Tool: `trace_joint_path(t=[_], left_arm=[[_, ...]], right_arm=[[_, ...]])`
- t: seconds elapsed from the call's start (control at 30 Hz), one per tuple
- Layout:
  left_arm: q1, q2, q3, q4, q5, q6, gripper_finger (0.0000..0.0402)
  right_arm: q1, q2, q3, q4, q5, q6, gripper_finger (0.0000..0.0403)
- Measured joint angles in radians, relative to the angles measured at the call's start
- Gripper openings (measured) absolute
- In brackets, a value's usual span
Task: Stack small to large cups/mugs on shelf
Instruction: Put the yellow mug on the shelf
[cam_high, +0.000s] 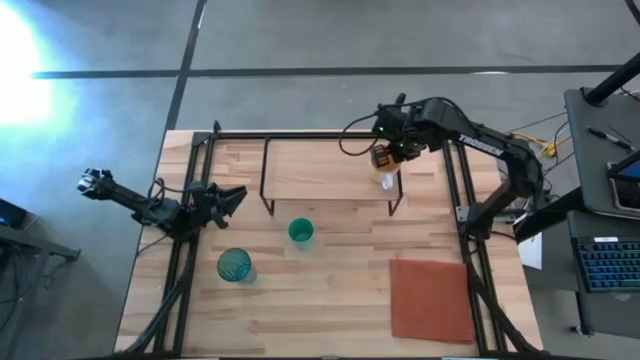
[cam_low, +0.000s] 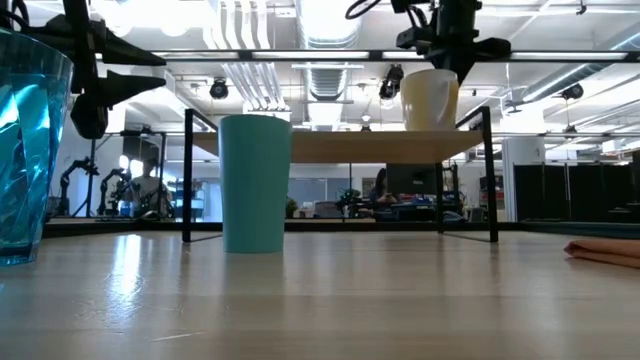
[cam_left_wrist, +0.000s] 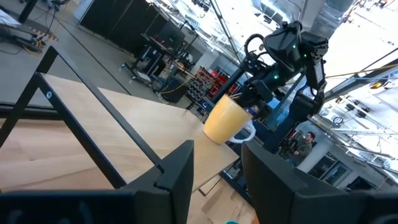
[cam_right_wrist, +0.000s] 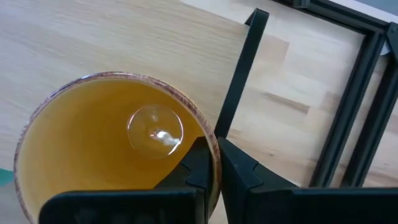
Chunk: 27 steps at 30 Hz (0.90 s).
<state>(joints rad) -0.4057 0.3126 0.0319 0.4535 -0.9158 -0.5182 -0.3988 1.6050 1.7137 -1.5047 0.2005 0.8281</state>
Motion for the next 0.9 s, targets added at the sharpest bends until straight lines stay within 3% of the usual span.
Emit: trace_joint_path(t=[0.27, 0.57, 0.9], left_arm=[[0.000, 0.003, 0.000, 0.001, 0.000, 0.000, 0.0121], [-0.001, -0.001, 0.000, 0.001, 0.000, -0.001, 0.0121], [0.000, -0.010, 0.000, 0.004, 0.003, -0.001, 0.0121]], right_arm=[[0.002, 0.017, 0.027, 0.023, 0.006, 0.010, 0.0023], [0.006, 0.011, 0.025, -0.005, -0.001, 0.012, 0.0105], [0.058, -0.019, 0.101, 0.041, -0.015, 0.054, 0.0153]])
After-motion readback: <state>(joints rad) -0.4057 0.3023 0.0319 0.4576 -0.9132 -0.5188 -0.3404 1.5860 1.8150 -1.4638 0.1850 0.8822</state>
